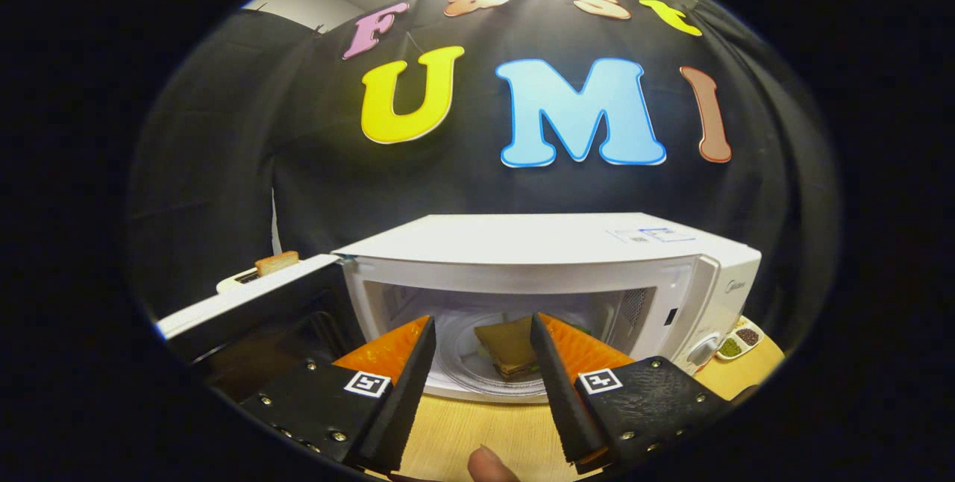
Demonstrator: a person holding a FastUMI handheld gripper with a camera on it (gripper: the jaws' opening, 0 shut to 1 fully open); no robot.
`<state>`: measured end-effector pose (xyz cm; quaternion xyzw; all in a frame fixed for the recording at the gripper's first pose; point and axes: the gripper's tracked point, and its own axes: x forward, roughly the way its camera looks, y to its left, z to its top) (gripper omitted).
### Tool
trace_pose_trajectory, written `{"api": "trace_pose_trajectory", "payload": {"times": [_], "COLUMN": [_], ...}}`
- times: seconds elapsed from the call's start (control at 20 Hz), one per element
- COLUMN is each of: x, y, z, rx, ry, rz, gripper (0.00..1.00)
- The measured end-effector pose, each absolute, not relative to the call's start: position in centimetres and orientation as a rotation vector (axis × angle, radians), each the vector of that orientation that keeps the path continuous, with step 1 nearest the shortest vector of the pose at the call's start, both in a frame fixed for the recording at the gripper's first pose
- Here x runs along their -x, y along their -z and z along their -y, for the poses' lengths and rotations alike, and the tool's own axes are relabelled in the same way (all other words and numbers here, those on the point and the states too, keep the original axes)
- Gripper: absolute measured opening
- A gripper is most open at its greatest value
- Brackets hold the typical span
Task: Open the microwave, put the food inside, and close the microwave door.
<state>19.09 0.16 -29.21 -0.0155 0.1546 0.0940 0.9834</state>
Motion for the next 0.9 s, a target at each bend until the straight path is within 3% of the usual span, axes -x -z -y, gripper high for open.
{"api": "trace_pose_trajectory", "payload": {"times": [0.55,0.9], "x": [-2.9,6.4], "y": [14.1,11.6], "z": [-7.8,-15.7], "rx": [0.042,0.061], "ry": [-0.448,-0.682], "rz": [-0.115,-0.084], "gripper": [0.78,0.78]}}
